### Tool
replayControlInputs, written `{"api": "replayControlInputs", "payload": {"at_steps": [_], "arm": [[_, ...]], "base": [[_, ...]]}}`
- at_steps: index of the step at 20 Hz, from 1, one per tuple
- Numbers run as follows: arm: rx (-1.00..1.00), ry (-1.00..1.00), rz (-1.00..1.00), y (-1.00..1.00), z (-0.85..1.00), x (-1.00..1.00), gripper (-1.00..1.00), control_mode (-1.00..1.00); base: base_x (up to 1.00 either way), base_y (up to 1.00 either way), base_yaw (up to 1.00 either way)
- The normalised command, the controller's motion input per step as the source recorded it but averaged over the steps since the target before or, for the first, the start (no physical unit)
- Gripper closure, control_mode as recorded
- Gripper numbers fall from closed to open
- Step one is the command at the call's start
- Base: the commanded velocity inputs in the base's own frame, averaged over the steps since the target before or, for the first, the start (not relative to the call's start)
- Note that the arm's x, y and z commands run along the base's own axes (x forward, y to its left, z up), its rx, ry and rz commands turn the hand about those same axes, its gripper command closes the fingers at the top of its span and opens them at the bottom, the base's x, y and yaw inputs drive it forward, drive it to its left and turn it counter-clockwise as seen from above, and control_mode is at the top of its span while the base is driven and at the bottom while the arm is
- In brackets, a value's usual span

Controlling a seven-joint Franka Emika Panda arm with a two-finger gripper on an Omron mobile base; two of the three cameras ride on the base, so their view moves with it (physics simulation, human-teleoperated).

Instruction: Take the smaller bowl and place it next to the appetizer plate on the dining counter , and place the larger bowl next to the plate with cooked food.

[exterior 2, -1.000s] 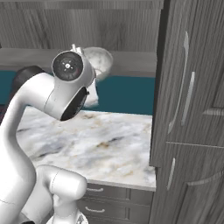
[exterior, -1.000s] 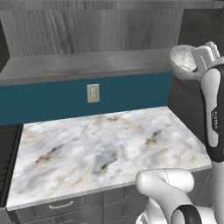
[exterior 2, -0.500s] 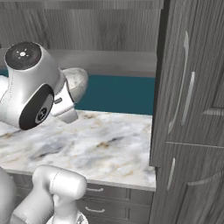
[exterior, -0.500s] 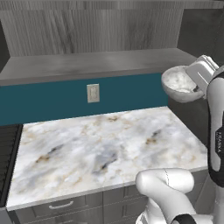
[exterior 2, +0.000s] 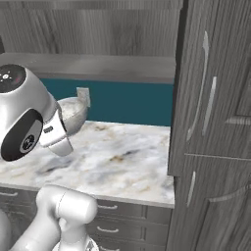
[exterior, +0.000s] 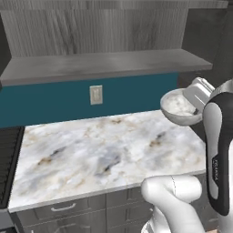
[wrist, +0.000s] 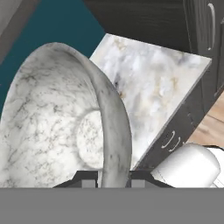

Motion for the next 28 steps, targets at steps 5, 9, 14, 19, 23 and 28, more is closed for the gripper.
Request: {"api": "replayControlInputs", "payload": {"at_steps": [5,9,14,19,23,28], "arm": [[0.0,0.0,0.0,0.0,0.0,0.0,1.0,1.0],[0.0,0.0,0.0,0.0,0.0,0.0,1.0,1.0],[0.0,0.0,0.0,0.0,0.0,0.0,1.0,1.0],[0.0,0.0,0.0,0.0,0.0,0.0,1.0,1.0],[0.0,0.0,0.0,0.0,0.0,0.0,1.0,1.0],[0.0,0.0,0.0,0.0,0.0,0.0,1.0,1.0]], "base": [[-1.0,0.0,0.02],[-1.0,0.0,0.03],[-1.0,0.05,0.03],[-1.0,0.11,0.01],[-1.0,-0.14,0.0],[-1.0,-0.02,0.01]]}}
